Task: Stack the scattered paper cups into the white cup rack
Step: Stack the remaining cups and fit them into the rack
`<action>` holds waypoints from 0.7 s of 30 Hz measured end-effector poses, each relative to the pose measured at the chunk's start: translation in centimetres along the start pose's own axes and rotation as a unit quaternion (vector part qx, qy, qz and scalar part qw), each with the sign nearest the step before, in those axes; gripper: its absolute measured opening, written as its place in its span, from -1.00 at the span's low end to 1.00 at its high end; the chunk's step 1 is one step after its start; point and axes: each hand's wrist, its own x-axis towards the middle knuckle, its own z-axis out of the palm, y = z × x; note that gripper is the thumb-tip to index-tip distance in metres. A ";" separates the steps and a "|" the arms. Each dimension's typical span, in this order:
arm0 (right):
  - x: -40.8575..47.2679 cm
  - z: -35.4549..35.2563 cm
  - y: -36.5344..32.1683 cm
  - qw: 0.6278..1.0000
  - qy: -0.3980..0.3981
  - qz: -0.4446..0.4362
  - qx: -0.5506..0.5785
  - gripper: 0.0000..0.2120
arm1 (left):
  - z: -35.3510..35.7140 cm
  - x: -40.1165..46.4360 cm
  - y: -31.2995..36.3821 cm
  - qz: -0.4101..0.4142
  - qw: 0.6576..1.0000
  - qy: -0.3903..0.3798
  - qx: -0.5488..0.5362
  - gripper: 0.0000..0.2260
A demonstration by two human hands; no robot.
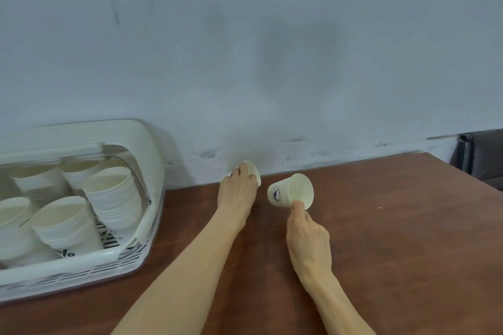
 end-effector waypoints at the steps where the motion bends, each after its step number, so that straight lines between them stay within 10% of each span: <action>1: 0.0 -0.2 0.0 1.000 0.004 -0.005 -0.003 -0.76 | -0.3 -0.6 -0.4 -0.007 1.000 -0.001 -0.003 -0.54; 21: -1.1 -6.4 -4.9 0.997 -0.063 -0.053 0.004 -0.63 | -6.4 -13.0 -7.8 -0.088 0.993 0.047 -0.057 -0.76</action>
